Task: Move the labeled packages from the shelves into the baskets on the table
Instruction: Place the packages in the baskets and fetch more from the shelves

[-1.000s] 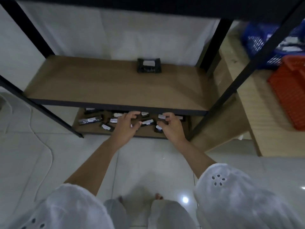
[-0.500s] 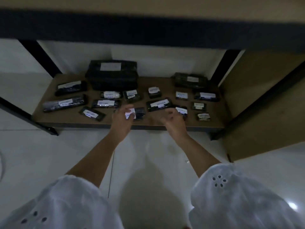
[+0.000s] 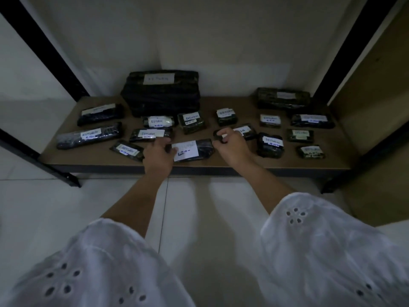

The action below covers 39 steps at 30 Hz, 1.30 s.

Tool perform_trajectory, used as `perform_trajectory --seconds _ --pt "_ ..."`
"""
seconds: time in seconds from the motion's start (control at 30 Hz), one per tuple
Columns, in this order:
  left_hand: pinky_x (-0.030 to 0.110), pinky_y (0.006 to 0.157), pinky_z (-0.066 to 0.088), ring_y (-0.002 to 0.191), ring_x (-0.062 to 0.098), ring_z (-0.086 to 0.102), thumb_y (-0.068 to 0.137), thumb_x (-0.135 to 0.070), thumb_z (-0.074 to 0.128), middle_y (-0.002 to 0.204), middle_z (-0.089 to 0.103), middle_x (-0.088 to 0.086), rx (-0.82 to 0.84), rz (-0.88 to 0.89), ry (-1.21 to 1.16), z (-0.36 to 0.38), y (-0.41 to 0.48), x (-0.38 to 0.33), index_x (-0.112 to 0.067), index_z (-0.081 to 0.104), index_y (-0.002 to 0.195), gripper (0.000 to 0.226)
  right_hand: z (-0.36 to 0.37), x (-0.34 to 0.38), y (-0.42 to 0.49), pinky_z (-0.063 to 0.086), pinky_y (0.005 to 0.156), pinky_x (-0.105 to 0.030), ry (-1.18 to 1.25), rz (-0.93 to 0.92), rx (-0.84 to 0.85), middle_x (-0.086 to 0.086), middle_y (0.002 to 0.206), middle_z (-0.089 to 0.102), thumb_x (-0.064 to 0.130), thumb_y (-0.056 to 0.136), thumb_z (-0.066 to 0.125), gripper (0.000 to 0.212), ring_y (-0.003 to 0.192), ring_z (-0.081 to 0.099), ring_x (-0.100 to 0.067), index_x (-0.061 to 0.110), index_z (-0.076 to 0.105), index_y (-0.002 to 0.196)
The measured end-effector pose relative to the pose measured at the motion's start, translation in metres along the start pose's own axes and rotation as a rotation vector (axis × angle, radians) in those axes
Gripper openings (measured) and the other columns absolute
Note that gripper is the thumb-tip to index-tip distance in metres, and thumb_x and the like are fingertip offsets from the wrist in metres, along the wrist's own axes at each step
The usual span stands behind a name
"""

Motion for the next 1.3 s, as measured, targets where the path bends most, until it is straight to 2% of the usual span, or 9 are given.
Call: perform_trajectory --seconds 0.17,0.33,0.47,0.6,0.73,0.97,1.1,1.2,1.3 --pt "0.046 0.105 0.028 0.131 0.039 0.028 0.081 -0.053 0.064 0.141 0.034 0.021 0.102 -0.14 0.285 0.014 0.005 0.005 -0.009 0.038 0.139 0.078 -0.002 -0.004 0.002 0.043 0.075 -0.027 -0.043 0.003 -0.037 -0.008 0.118 0.051 0.028 0.086 0.06 0.028 0.102 0.054 -0.023 0.023 0.058 0.114" --pt "0.043 0.105 0.031 0.13 0.036 0.032 0.077 -0.047 0.072 0.14 0.038 0.022 0.147 -0.172 0.287 0.02 0.009 0.004 -0.002 0.04 0.137 0.081 -0.005 -0.008 -0.001 0.044 0.076 -0.025 -0.019 0.041 -0.079 -0.01 0.116 0.054 0.024 0.087 0.06 0.026 0.101 0.056 -0.024 0.02 0.059 0.113" --pt "0.041 0.104 0.039 0.126 0.032 0.044 0.07 -0.025 0.082 0.134 0.05 0.019 0.161 -0.173 0.037 0.019 0.009 0.005 -0.003 0.05 0.129 0.071 -0.003 -0.008 -0.003 0.044 0.08 -0.025 -0.014 0.026 -0.065 -0.01 0.116 0.054 0.021 0.087 0.06 0.026 0.096 0.057 -0.021 0.02 0.06 0.113" --pt "0.031 0.097 0.044 0.121 0.027 0.051 0.08 0.002 0.069 0.134 0.053 0.014 0.193 -0.159 -0.339 0.013 0.004 0.002 -0.005 0.045 0.135 0.061 -0.012 -0.01 -0.001 0.042 0.073 -0.023 0.008 0.046 -0.11 -0.013 0.113 0.058 0.017 0.089 0.058 0.023 0.082 0.056 -0.016 0.018 0.06 0.112" --pt "0.031 0.08 0.049 0.106 0.022 0.053 0.087 0.013 0.052 0.13 0.054 0.012 0.221 -0.323 -0.801 0.007 -0.001 -0.002 -0.014 0.047 0.132 0.052 -0.032 -0.01 0.007 0.046 0.083 -0.03 -0.031 0.065 -0.232 -0.014 0.122 0.055 0.013 0.091 0.054 0.025 0.102 0.059 -0.026 0.016 0.058 0.116" --pt "0.03 0.078 0.049 0.105 0.02 0.053 0.093 0.008 0.045 0.13 0.055 0.011 0.206 -0.349 -0.865 -0.001 -0.002 -0.009 -0.019 0.049 0.131 0.047 -0.017 -0.008 0.008 0.045 0.092 -0.042 -0.388 0.061 -0.069 -0.017 0.138 0.031 0.022 0.096 0.048 0.043 0.118 0.047 -0.034 0.024 0.041 0.138" --pt "0.026 0.07 0.049 0.099 0.019 0.056 0.094 0.006 0.044 0.123 0.059 0.012 0.197 -0.38 -0.941 -0.002 0.001 -0.006 -0.018 0.05 0.132 0.046 -0.035 -0.008 0.008 0.044 0.09 -0.045 -0.659 0.029 -0.262 -0.02 0.135 0.036 0.021 0.091 0.054 0.041 0.121 0.04 -0.036 0.013 0.047 0.131" --pt "0.027 0.069 0.05 0.098 0.018 0.058 0.095 0.005 0.043 0.119 0.061 0.01 0.232 -0.369 -0.966 0.005 0.0 -0.011 -0.019 0.05 0.131 0.044 -0.064 -0.025 0.006 0.033 0.099 -0.047 -0.719 0.182 -0.404 -0.022 0.136 0.035 0.026 0.089 0.056 0.043 0.124 0.033 -0.04 0.01 0.049 0.128" --pt "0.027 0.068 0.05 0.093 0.017 0.059 0.095 0.006 0.042 0.117 0.06 0.009 0.284 -0.359 -0.954 0.017 -0.004 -0.02 -0.018 0.049 0.131 0.044 -0.085 -0.048 0.0 0.026 0.106 -0.047 -0.675 0.37 -0.392 -0.022 0.143 0.024 0.042 0.086 0.06 0.065 0.131 0.025 -0.04 0.006 0.039 0.136"
Point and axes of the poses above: each hand's wrist, its own y-axis towards the middle knuckle, its own z-axis out of the palm, x = y × z, the point moved 4 cm from there along y, towards the middle knuckle
